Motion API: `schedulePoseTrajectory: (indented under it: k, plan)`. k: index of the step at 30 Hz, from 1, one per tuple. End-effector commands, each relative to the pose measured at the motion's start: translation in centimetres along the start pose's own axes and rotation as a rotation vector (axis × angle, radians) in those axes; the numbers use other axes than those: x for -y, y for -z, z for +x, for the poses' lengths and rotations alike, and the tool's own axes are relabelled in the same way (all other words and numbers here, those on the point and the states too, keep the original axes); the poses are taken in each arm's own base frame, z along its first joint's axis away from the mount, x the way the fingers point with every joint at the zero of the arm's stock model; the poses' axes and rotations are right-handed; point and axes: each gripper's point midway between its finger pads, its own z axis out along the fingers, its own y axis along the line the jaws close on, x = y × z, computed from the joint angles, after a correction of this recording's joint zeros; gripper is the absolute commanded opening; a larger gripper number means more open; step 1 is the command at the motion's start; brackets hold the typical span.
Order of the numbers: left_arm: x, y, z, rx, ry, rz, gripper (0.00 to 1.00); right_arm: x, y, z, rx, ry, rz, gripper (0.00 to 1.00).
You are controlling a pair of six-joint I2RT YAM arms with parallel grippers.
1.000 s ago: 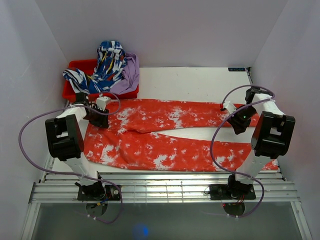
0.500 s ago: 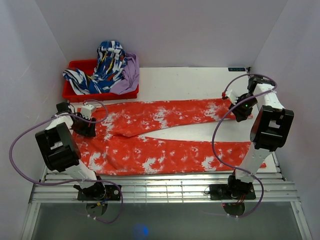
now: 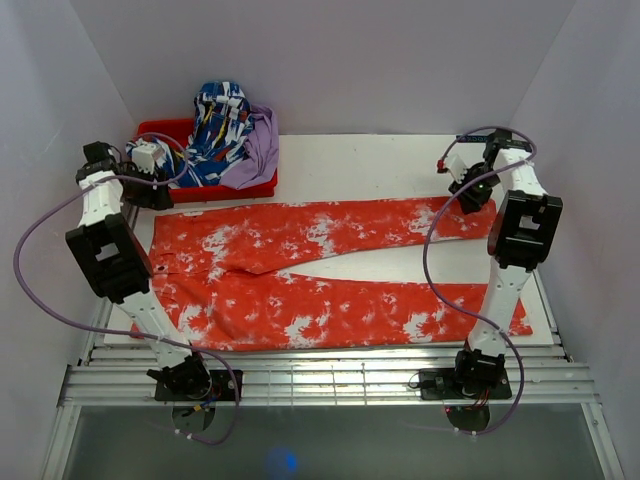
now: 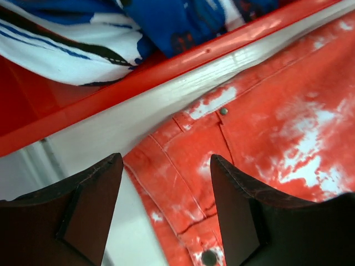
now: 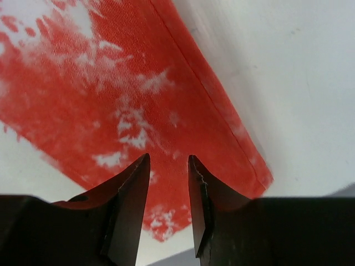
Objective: Fold and stack the trousers
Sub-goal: Fold the trousers
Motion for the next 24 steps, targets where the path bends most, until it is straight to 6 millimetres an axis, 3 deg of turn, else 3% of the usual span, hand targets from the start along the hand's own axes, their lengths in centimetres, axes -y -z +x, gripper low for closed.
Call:
schedulePoseTrajectory:
  k: [1,5,6,8,9,10,12,15,17,20,24]
  plan:
    - [-0.8,-1.6,1.7,-0.057,0.142,0.033,0.75,-1.2,-2.2,-0.5,-0.020,-0.002,-0.055,0.39]
    - [-2.8,-2.5,1.1,-0.053,0.151,0.010,0.77,-3.4,-2.6,1.7,-0.088,0.051,-0.092,0.37]
    - [-3.1,-2.6,1.2,-0.057,0.150,0.014,0.78,-5.9,-3.6,3.3,-0.117,0.048,-0.150,0.36]
    - [-3.8,-2.9,0.8,-0.053,0.119,0.012,0.78,-6.4,-2.4,3.9,-0.126,0.129,-0.104,0.36]
    - [-3.9,-3.0,0.8,-0.052,0.105,0.016,0.79,-9.1,-3.2,5.7,-0.155,0.143,-0.157,0.35]
    - [-4.1,-3.0,0.6,-0.048,0.080,0.020,0.79,-8.5,-2.2,5.6,-0.155,0.184,-0.094,0.35]
    - [-4.1,-3.6,0.9,-0.047,0.014,0.052,0.79,-9.9,-2.3,6.9,-0.182,0.245,-0.114,0.35]
    - [-3.1,-4.1,1.7,-0.048,-0.051,0.128,0.79,-9.6,-1.5,6.6,-0.176,0.262,-0.103,0.36]
    - [-2.4,-4.3,2.0,-0.041,-0.125,0.183,0.79,-8.2,-0.5,5.2,-0.144,0.274,-0.074,0.40]
    - [-0.6,-4.5,3.2,-0.039,-0.174,0.275,0.79,-5.9,1.5,3.2,-0.096,0.282,-0.024,0.52]
    - [0.3,-4.7,3.3,-0.005,-0.222,0.324,0.80,-3.1,3.5,1.9,-0.081,0.303,0.031,0.64]
